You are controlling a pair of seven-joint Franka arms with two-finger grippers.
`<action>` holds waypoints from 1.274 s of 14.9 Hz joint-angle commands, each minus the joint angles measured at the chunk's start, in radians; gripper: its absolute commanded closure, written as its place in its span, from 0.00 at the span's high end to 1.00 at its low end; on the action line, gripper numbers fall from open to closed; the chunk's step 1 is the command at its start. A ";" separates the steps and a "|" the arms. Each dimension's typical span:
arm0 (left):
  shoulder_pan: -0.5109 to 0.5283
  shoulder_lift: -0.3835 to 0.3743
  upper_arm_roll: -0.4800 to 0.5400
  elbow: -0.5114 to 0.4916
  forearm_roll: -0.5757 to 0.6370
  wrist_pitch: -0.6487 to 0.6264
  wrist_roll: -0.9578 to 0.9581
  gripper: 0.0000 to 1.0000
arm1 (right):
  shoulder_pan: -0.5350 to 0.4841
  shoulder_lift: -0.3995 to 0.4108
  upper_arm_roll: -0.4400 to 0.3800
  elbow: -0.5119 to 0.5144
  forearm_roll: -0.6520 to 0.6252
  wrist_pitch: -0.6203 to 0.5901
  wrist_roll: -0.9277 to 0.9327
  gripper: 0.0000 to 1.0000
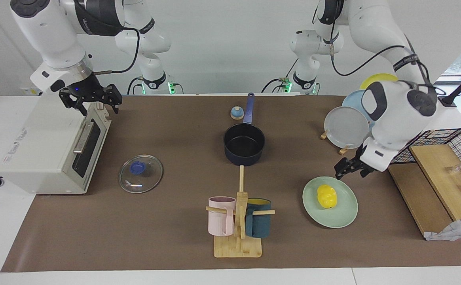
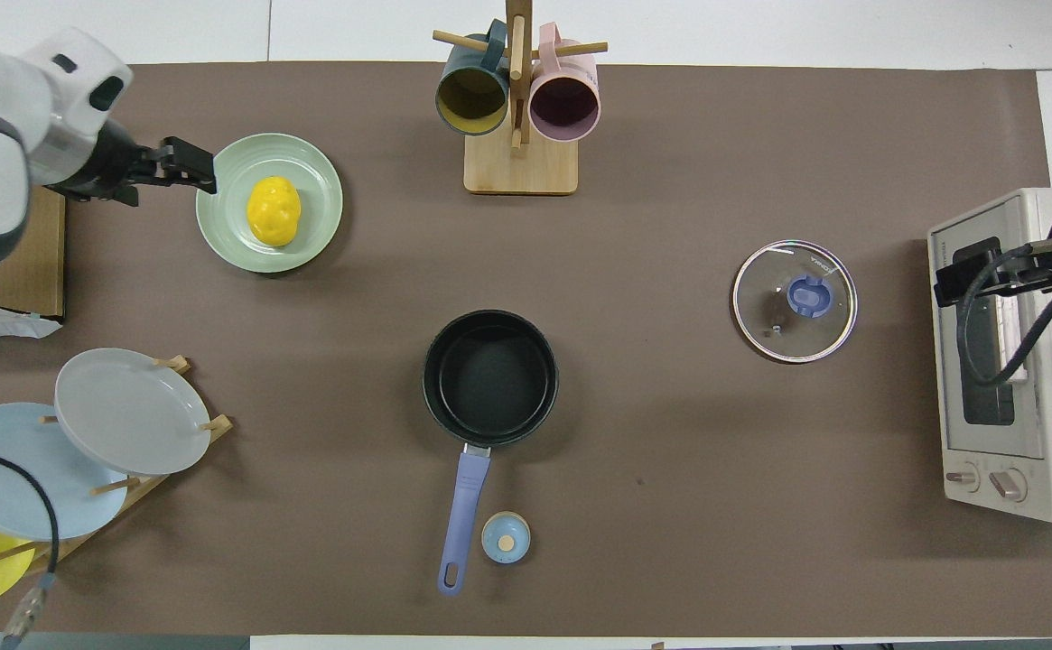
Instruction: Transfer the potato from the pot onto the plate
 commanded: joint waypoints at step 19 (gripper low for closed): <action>0.115 -0.330 -0.115 -0.133 0.090 -0.295 0.024 1.00 | -0.006 -0.016 0.006 -0.015 0.014 0.013 0.008 1.00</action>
